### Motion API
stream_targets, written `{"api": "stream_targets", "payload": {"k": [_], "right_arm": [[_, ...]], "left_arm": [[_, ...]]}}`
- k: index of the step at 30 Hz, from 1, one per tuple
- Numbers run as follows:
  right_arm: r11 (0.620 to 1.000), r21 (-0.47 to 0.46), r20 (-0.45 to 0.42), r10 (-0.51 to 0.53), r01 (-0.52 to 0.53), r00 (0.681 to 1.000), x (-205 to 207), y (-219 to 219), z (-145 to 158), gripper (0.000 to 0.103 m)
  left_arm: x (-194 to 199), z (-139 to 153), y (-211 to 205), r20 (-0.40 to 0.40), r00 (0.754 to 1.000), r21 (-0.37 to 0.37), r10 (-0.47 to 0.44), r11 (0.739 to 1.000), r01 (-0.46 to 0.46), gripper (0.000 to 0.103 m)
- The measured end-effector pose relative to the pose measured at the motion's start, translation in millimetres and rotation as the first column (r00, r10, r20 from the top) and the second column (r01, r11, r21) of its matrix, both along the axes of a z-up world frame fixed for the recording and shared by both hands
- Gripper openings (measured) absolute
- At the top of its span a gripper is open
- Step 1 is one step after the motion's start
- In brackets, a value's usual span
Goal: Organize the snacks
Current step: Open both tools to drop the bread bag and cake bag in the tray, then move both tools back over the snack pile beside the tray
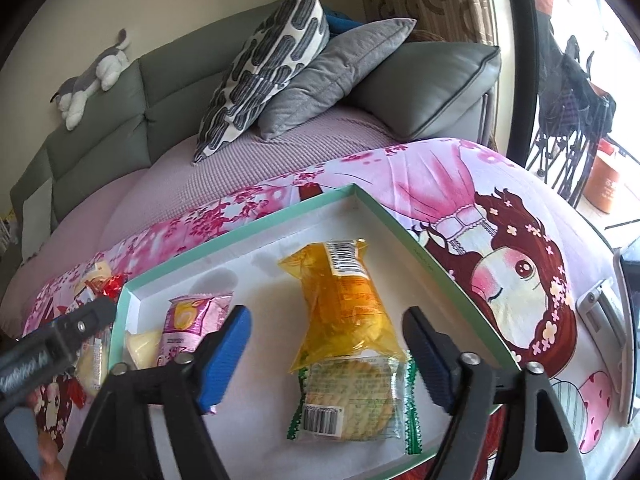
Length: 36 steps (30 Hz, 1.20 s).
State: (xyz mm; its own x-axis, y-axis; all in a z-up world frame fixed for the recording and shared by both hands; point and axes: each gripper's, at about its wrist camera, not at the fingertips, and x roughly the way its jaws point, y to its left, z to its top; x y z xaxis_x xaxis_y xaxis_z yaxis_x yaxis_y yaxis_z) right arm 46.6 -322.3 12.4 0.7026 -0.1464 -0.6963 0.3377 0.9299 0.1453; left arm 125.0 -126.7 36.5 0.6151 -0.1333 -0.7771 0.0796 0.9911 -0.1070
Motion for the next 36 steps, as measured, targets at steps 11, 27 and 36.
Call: {"api": "stream_targets", "payload": {"k": [11, 27, 36], "right_arm": [[0.995, -0.031, -0.004, 0.090, -0.090, 0.996, 8, 31, 1, 0.097], [0.973, -0.078, 0.008, 0.219, -0.218, 0.976, 15, 81, 7, 0.103], [0.945, -0.070, 0.041, 0.321, -0.318, 0.946, 17, 121, 9, 0.103]], "left_arm": [[1, -17, 19, -0.034, 0.995, 0.074, 0.091, 0.993, -0.088, 0.096], [-10, -16, 106, -0.010, 0.966, 0.023, 0.259, 0.966, -0.259, 0.100], [-25, -4, 159, 0.070, 0.936, 0.025, 0.344, 0.938, -0.347, 0.100]]}}
